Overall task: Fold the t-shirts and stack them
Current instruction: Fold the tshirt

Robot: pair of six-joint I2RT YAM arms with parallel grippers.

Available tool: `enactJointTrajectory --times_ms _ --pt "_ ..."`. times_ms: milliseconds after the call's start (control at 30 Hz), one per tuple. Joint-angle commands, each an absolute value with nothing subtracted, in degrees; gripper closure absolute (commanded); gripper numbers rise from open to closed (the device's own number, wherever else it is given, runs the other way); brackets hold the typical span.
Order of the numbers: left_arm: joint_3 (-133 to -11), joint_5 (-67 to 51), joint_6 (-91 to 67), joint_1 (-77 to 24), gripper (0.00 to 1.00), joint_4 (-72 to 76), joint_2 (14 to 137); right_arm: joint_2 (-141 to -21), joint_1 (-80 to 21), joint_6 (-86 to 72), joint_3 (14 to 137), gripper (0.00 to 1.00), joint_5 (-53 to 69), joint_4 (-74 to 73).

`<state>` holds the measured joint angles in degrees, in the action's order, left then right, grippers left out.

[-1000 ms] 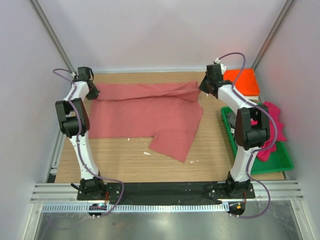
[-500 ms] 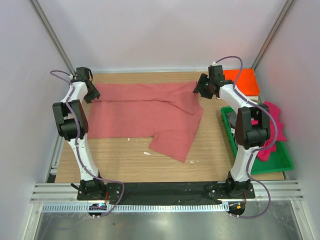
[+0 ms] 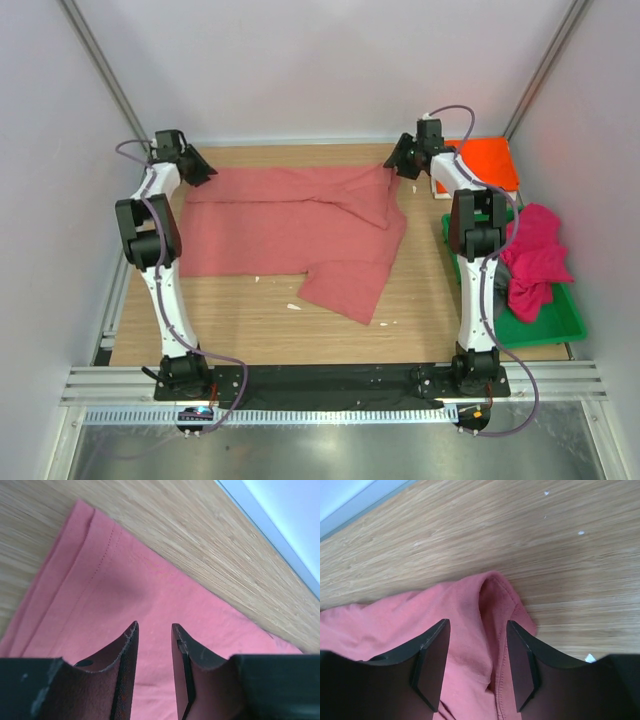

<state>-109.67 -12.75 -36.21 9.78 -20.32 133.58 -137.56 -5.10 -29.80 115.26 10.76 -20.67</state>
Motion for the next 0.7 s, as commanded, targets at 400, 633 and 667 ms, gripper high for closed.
enactJointTrajectory --times_ms 400,633,667 --pt "-112.33 -18.46 -52.9 14.23 0.7 -13.71 140.71 -144.13 -3.25 -38.49 122.87 0.7 15.73 -12.39" --pt "-112.32 -16.79 -52.91 14.76 0.71 -15.38 141.33 -142.47 -2.72 -39.99 119.54 0.99 5.46 -10.81" --pt "-112.5 -16.44 -52.65 14.85 0.71 -15.55 141.5 -142.56 -2.72 -40.25 119.53 0.99 4.49 -10.29"
